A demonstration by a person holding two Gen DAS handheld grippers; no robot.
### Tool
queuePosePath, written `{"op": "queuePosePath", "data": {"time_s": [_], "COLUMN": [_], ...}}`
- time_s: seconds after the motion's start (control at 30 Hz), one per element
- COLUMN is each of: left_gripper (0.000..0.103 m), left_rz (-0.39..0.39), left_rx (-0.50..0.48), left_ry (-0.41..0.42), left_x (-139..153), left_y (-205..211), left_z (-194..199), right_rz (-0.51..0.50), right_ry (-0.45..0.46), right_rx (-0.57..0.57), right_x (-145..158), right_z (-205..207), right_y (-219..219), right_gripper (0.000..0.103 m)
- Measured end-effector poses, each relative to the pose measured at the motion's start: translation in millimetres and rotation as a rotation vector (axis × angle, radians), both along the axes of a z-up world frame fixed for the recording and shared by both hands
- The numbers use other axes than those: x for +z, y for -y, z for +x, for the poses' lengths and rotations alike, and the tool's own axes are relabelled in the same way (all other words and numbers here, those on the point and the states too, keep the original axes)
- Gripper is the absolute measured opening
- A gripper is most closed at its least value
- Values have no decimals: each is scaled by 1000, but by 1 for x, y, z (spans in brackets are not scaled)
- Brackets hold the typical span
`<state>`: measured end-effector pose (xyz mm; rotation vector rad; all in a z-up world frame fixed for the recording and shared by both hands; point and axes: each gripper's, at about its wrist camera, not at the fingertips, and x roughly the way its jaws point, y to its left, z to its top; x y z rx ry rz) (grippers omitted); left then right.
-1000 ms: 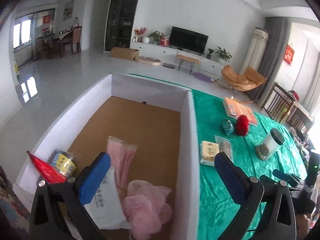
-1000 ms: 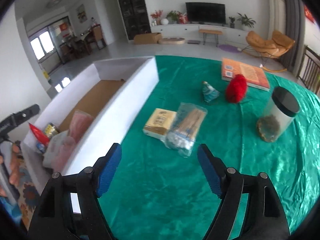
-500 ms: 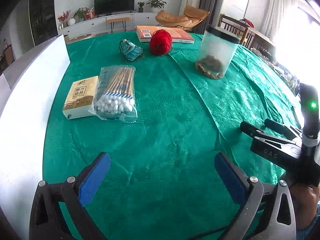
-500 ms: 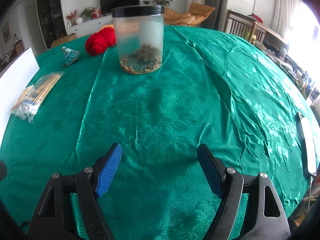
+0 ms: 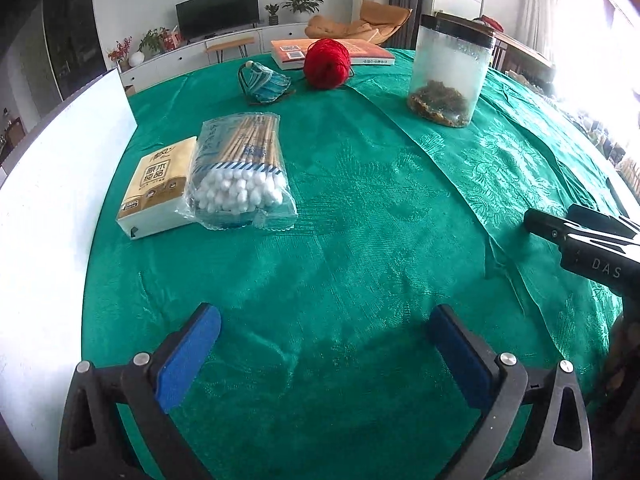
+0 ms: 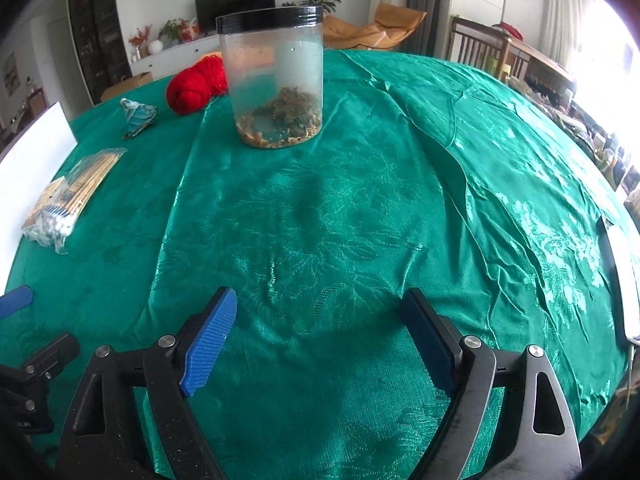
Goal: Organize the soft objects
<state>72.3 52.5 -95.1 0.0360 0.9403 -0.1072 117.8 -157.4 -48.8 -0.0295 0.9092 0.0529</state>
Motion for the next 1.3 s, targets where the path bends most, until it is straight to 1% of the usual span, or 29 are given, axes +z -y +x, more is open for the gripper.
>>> {"op": "queuePosePath", "data": {"time_s": [1.3], "left_gripper": [103], "left_rz": [2], "left_rx": [9], "left_ry": [7], "left_x": [-1], "left_y": [1], "left_z": [3], "right_rz": [3], "right_ry": [-1], "right_rx": [3], "right_x": [0], "right_z": [0], "right_y": [0], "right_gripper": [88]}}
